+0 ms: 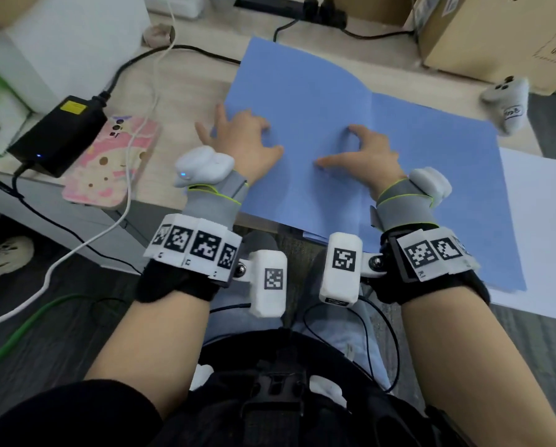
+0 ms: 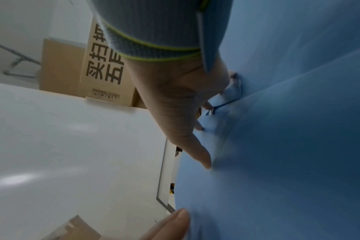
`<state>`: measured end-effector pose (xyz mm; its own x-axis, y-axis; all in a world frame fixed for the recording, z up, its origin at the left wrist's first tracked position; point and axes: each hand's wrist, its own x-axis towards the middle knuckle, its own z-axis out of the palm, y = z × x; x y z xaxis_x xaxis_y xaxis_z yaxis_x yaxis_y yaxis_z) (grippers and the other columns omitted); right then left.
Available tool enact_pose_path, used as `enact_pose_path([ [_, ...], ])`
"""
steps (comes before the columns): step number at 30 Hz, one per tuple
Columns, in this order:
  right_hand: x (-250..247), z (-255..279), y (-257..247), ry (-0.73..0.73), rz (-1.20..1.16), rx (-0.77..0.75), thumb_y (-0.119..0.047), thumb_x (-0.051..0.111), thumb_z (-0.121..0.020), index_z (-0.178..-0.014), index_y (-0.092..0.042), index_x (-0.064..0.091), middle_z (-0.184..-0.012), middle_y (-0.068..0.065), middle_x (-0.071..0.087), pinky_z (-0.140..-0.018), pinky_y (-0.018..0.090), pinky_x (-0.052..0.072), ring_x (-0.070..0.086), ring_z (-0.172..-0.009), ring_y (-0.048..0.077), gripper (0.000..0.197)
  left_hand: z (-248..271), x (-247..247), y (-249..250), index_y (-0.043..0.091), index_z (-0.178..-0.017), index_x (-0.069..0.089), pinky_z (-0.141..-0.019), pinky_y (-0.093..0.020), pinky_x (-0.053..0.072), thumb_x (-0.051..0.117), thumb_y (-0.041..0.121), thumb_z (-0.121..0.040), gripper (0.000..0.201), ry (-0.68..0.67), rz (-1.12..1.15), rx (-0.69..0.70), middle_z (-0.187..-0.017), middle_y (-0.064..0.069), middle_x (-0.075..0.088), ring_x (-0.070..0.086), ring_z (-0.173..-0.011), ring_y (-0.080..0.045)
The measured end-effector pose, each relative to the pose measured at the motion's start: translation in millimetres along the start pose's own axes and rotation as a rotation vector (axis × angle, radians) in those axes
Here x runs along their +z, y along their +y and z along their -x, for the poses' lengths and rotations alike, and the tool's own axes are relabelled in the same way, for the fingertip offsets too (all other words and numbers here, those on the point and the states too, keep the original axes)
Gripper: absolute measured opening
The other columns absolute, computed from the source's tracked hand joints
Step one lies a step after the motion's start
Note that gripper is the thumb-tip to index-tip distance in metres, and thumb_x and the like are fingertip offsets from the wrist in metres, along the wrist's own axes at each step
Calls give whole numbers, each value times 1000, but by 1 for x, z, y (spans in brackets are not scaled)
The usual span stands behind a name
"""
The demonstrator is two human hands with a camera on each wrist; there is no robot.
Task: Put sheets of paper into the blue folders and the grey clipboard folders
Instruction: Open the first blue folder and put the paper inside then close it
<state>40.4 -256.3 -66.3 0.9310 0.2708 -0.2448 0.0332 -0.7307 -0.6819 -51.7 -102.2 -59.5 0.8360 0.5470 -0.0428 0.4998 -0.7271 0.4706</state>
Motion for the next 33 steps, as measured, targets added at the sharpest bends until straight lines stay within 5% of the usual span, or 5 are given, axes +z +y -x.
enact_pose_path([
  [8,-16,-11,29,298,-522,28,1,60,-78,-126,-7,56,-128,6,56,-104,38,44,51,-124,21,49,6,36,40,28,-144,30,-113,-60,-9,58,56,-79,76,-231,-166,174,-161,0,4,-19,-146,-30],
  [13,-16,-12,41,303,-778,35,14,41,-81,-121,3,53,-95,3,62,-74,30,54,65,-88,27,43,4,48,50,32,-146,24,-114,-59,-9,58,57,-79,80,-244,-153,223,-161,4,-2,-16,-147,-28],
  [18,-12,-11,48,174,-582,-167,18,54,-77,-123,3,54,-111,15,65,-90,31,53,64,-100,24,48,6,57,49,35,-145,26,-115,-58,-10,59,55,-79,77,-190,-144,223,-161,7,0,-13,-148,-23],
  [23,-11,-9,54,113,-236,-307,11,62,-71,-126,-6,57,-117,5,65,-87,2,42,59,-102,11,58,6,58,50,34,-144,29,-115,-56,-11,60,55,-78,76,-165,-152,222,-161,8,2,-12,-148,-23],
  [33,-14,-9,57,-55,185,-341,-2,55,-83,-139,-14,46,-143,4,49,-111,36,34,40,-135,26,58,9,60,63,31,-142,35,-117,-53,-8,61,47,-82,68,-169,-188,228,-161,3,7,-8,-149,-24],
])
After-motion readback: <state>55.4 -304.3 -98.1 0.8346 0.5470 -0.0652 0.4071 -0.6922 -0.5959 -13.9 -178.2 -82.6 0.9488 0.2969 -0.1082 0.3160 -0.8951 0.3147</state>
